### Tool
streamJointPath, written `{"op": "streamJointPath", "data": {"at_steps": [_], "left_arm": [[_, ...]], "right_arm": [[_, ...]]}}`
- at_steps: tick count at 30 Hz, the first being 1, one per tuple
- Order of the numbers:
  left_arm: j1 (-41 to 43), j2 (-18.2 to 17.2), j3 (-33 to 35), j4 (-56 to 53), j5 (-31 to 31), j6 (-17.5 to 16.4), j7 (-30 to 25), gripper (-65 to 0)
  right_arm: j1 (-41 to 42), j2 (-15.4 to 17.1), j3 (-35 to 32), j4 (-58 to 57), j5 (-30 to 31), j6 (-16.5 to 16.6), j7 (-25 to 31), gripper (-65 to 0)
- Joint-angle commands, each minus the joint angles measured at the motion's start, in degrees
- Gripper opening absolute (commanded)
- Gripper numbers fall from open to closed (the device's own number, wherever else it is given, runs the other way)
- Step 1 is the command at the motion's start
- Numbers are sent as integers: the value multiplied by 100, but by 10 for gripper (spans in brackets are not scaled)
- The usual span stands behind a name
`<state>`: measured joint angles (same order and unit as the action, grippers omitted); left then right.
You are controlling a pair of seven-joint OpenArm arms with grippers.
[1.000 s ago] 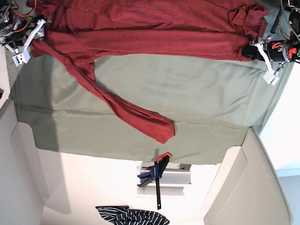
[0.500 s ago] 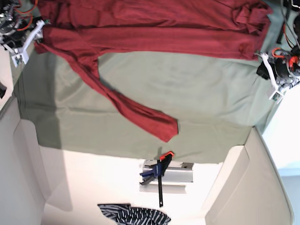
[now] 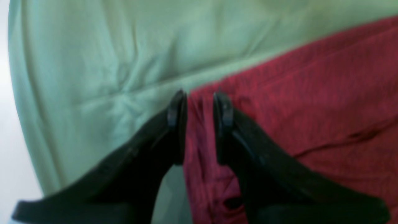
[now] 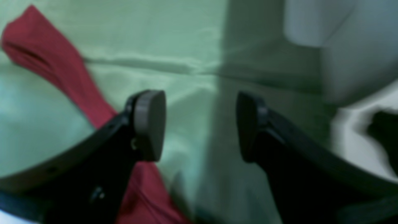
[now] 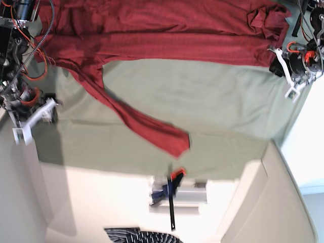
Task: Fold the T-shirt properly
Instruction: 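Lower the right gripper and grasp the stretched sleeve near its shoulder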
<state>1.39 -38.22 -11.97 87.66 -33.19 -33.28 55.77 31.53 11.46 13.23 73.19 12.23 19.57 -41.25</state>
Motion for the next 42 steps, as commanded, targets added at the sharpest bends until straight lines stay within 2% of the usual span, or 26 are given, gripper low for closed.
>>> {"op": "streamJointPath", "data": {"at_steps": [1, 4, 6, 8, 13, 17, 23, 26, 28, 32, 39, 42], "left_arm": [[-103, -103, -48, 83, -39, -20, -116, -467], [-105, 22, -48, 79, -37, -42, -116, -467], [-101, 131, -48, 76, -39, -42, -114, -467], [-74, 238, -48, 76, -37, -39, -116, -467], [70, 411, -48, 76, -35, -39, -118, -467], [155, 409, -48, 76, -20, -42, -116, -467], [166, 409, -48, 76, -22, -39, -116, -467], [166, 409, -48, 76, -22, -39, -114, -467], [166, 409, -48, 76, -17, -39, -111, -467], [166, 409, -48, 76, -20, -39, -116, -467], [164, 409, -48, 76, -22, -39, -138, -467], [164, 409, -48, 76, -22, -39, -140, -467]], "right_arm": [[391, -46, 24, -170, 92, 81, 232, -294], [942, -326, 24, -1023, 151, 313, 376, -291], [1261, -501, 20, -1591, 118, 367, 503, -244], [1532, -656, 0, -2184, -63, 358, 625, -205], [1893, -918, -31, -3370, -374, 289, 931, -205], [1947, -1095, -31, -3845, -498, 120, 1134, -205], [1941, -1445, -31, -4098, -1001, 118, 1147, -205], [1937, -1517, -31, -4133, -1215, 114, 1165, -205], [1939, -1508, -31, -4148, -1285, -35, 1196, -205], [1919, -1493, -31, -4148, -1797, -470, 1261, -205], [1663, -1491, -31, -4153, -1982, -660, 1456, -205], [1460, -1491, -31, -4153, -2210, -1128, 1528, -205]]}}
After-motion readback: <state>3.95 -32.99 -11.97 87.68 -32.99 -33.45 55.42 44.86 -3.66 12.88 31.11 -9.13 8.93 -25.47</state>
